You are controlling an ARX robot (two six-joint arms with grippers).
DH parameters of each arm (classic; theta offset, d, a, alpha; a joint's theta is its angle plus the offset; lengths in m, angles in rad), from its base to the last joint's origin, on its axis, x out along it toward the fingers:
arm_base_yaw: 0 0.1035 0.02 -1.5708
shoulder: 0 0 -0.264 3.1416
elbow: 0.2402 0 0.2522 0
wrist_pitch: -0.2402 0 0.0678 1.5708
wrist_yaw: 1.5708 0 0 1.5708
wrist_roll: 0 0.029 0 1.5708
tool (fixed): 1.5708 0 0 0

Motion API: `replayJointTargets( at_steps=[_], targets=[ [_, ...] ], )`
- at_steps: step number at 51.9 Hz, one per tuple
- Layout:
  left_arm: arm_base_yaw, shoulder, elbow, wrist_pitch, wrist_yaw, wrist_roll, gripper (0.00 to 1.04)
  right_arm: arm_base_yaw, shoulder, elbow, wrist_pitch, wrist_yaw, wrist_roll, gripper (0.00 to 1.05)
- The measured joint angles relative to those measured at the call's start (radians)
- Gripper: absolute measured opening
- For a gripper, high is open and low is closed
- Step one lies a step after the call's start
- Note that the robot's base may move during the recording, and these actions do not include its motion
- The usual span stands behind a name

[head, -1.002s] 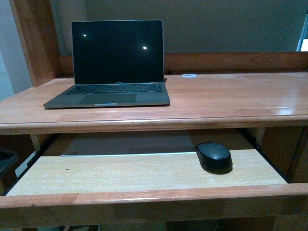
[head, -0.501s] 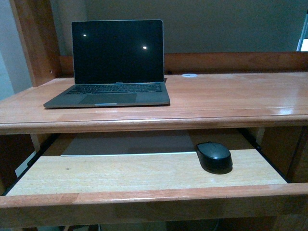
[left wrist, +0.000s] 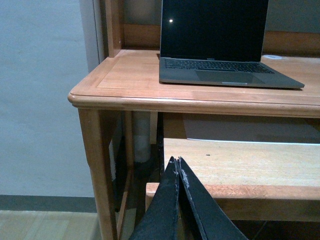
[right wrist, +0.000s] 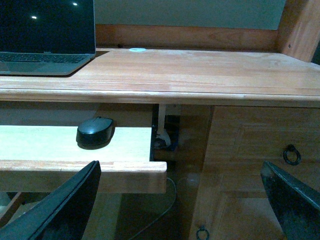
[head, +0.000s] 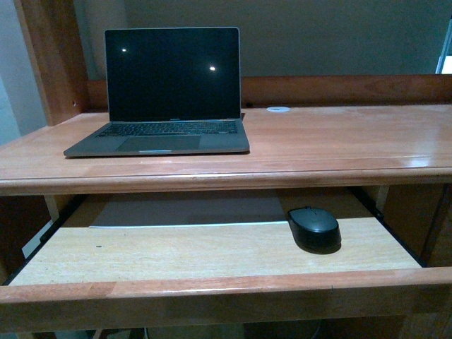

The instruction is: Place mouse

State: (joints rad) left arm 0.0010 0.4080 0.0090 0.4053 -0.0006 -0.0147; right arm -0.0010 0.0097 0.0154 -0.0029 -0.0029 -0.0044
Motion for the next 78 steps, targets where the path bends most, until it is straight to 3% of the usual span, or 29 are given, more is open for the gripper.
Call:
replayJointTargets(
  at_steps=[11,27,31,49,55,60,64,71,74,78],
  targets=[
    [0.000,-0.151,0.000,-0.146,0.000,0.000,0.02,0.000,0.000,0.000,0.000,0.000,0.000,0.98],
    [0.000,-0.238,0.000,-0.236,0.000,0.000,0.02,0.000,0.000,0.000,0.000,0.000,0.000,0.98],
    [0.000,-0.375,0.001,-0.416,-0.001,0.000,0.02,0.000,0.000,0.000,0.000,0.000,0.000,0.98],
    [0.000,-0.406,0.001,-0.409,0.000,0.006,0.03,0.000,0.000,0.000,0.000,0.001,0.000,0.98],
    [0.000,-0.406,0.001,-0.409,0.000,0.007,0.21,-0.008,0.011,0.000,0.025,-0.013,0.002,0.98],
    [0.000,-0.406,0.001,-0.407,0.001,0.007,0.37,0.004,0.150,0.020,0.170,-0.019,0.028,0.98],
    [0.000,-0.406,0.001,-0.407,0.000,0.007,0.53,0.085,0.370,0.052,0.290,0.023,0.064,0.98],
    [0.000,-0.406,0.001,-0.409,0.000,0.008,0.74,0.200,0.598,0.116,0.393,0.122,0.111,0.98],
    [0.000,-0.406,0.001,-0.409,0.000,0.007,0.85,0.223,0.731,0.152,0.491,0.092,0.115,0.98],
    [0.000,-0.406,0.000,-0.410,-0.003,0.008,1.00,0.313,0.925,0.229,0.578,0.206,0.117,0.98]
  ],
)
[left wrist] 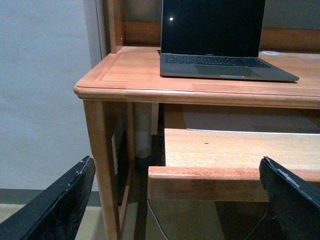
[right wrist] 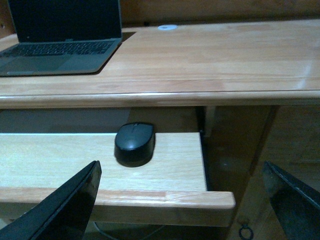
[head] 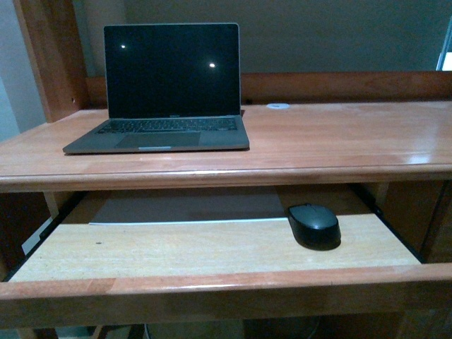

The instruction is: Place mouse

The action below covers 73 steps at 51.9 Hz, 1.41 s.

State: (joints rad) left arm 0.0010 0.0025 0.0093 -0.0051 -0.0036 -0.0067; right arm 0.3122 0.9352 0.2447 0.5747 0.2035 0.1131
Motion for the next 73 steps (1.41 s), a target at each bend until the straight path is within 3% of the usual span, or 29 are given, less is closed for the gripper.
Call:
replayJointTargets(
  at_steps=[3,6,16,18,20,26,39,57,60,73],
  targets=[
    [0.000,0.000,0.000,0.003,0.003,0.000,0.97,0.124,0.130,0.038,0.039,0.070,0.002,0.98],
    [0.000,0.000,0.000,0.002,0.003,0.000,0.98,0.185,0.257,0.097,0.079,0.094,0.001,0.98],
    [0.000,0.000,0.000,0.002,0.003,0.000,0.98,0.179,0.296,0.113,0.085,0.106,0.002,0.98],
    [0.000,0.000,0.000,0.002,0.003,0.000,0.98,0.160,0.338,0.124,0.142,0.062,-0.015,0.98],
    [0.000,0.000,0.000,0.002,0.003,0.000,0.98,0.157,0.418,0.174,0.183,0.094,-0.020,0.98],
    [0.000,0.000,0.000,0.002,0.003,0.000,0.98,0.203,0.552,0.263,0.141,0.158,0.026,0.98],
    [0.000,0.000,0.000,0.002,0.003,0.000,0.98,0.152,0.714,0.441,0.103,0.198,0.065,0.98],
    [0.000,0.000,0.000,0.002,0.003,0.000,0.98,0.126,0.827,0.523,0.088,0.157,0.103,0.98],
    [0.000,0.000,0.000,0.002,0.003,0.000,0.98,0.118,0.835,0.545,0.065,0.109,0.097,0.98],
    [0.000,0.000,0.000,0.002,0.003,0.000,0.98,0.120,0.877,0.643,-0.026,0.146,0.094,0.98]
  ],
)
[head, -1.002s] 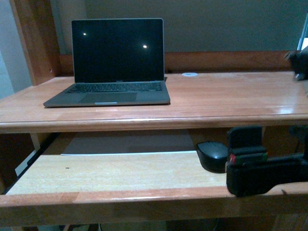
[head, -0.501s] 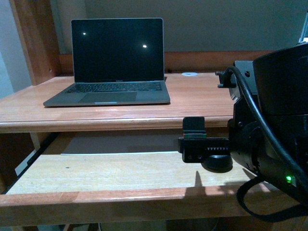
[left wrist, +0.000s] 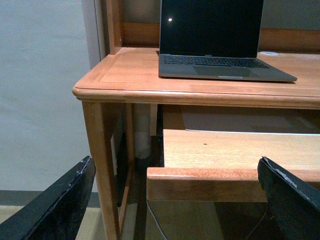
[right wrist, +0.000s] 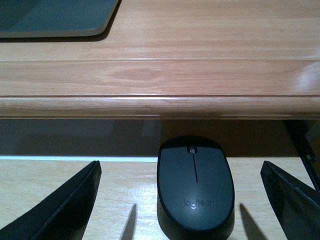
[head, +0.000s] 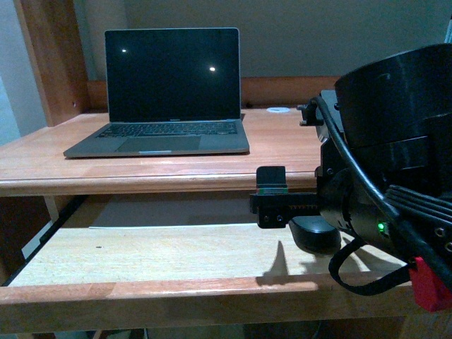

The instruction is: Place mouse

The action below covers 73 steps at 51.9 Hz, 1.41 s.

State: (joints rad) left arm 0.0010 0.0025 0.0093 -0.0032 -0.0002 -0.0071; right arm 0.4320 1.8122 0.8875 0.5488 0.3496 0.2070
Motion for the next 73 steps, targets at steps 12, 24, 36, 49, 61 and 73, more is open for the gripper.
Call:
replayJointTargets(
  at_steps=[12,24,36,49,61,73],
  targets=[
    [0.000,0.000,0.000,0.000,0.000,0.000,0.98,-0.019,0.072,0.045,-0.053,-0.001,0.043,0.98],
    [0.000,0.000,0.000,0.000,0.000,0.000,0.98,-0.048,0.122,0.074,-0.068,-0.002,0.064,0.98],
    [0.000,0.000,0.000,0.000,0.000,0.000,0.98,-0.051,0.143,0.095,-0.071,-0.026,0.061,0.98],
    [0.000,0.000,0.000,0.000,0.000,0.000,0.98,-0.051,0.197,0.160,-0.104,-0.055,0.056,0.98],
    [0.000,0.000,0.000,0.000,0.000,0.000,0.98,-0.054,0.242,0.207,-0.139,-0.079,0.050,0.98],
    [0.000,0.000,0.000,0.000,0.000,0.000,0.98,-0.064,0.253,0.218,-0.142,-0.081,0.042,0.65]
  ],
)
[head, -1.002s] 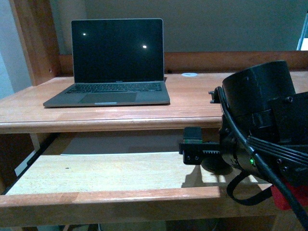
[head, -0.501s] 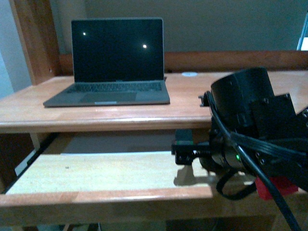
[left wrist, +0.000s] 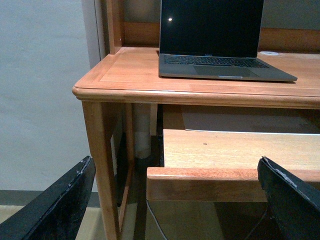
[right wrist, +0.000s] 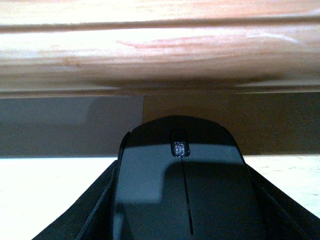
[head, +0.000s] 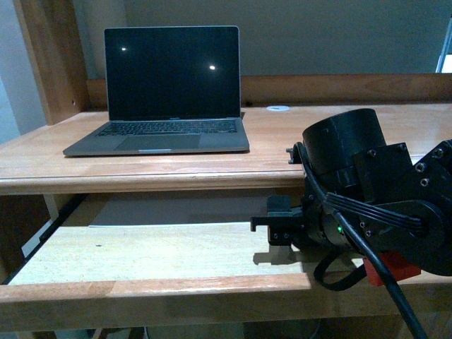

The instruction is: Place mouse

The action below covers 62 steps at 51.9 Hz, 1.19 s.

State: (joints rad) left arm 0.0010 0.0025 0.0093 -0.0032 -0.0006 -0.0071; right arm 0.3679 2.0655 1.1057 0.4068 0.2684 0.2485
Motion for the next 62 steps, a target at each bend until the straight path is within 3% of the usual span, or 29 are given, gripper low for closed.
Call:
replayJointTargets(
  at_steps=[11,46,62],
  targets=[
    [0.000,0.000,0.000,0.000,0.000,0.000,0.98,-0.005,-0.005,-0.010,0.032,-0.011,-0.003,0.63],
    [0.000,0.000,0.000,0.000,0.000,0.000,0.98,-0.007,-0.344,-0.299,0.145,-0.030,-0.044,0.63],
    [0.000,0.000,0.000,0.000,0.000,0.000,0.98,0.045,-0.435,-0.422,0.195,0.001,-0.044,0.63]
  ],
)
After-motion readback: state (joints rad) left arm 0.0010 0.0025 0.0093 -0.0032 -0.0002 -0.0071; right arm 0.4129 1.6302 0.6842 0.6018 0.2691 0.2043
